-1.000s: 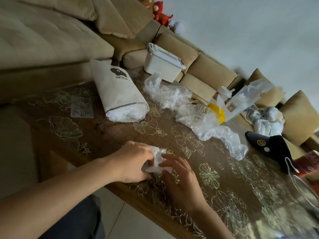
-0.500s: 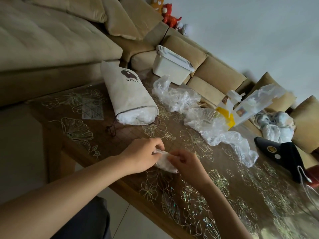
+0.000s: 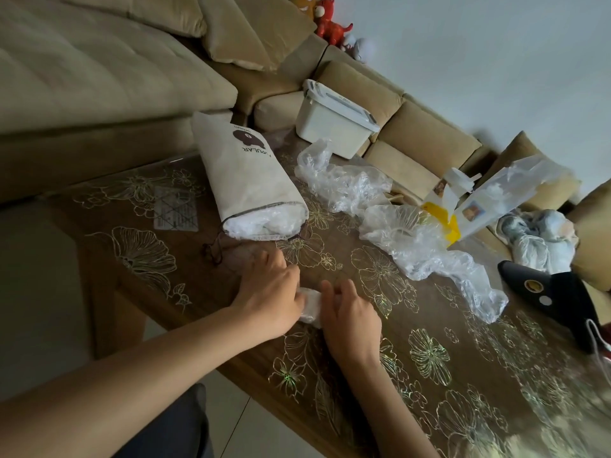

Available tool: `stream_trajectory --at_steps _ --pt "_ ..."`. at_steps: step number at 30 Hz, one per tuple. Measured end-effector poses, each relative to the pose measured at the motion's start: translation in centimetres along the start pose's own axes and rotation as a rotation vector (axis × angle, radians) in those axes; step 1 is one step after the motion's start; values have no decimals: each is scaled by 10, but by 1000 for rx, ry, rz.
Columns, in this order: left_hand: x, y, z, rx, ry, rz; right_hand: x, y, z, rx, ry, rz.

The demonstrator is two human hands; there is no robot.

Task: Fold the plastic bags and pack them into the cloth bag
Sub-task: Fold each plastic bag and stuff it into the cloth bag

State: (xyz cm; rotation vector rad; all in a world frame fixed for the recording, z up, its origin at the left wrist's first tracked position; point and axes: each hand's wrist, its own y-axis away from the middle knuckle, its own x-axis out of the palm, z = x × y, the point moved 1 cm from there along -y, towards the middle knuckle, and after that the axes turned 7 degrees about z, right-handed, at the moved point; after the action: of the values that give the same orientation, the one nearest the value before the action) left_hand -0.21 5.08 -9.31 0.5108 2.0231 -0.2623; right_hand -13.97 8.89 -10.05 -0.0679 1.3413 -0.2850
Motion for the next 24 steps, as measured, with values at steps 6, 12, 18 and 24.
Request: stream_trajectory --at_steps 6,12,18,24 --pt "-6 -2 0 70 481 -47 3 -1 -16 126 -19 -81" --pt "-19 -1 1 211 638 186 -61 -8 -5 7 -660 37" --pt "-29 14 2 286 712 334 -73 5 18 -92 -580 940" --pt "-40 25 12 208 786 404 -64 19 7 -34 -761 997"
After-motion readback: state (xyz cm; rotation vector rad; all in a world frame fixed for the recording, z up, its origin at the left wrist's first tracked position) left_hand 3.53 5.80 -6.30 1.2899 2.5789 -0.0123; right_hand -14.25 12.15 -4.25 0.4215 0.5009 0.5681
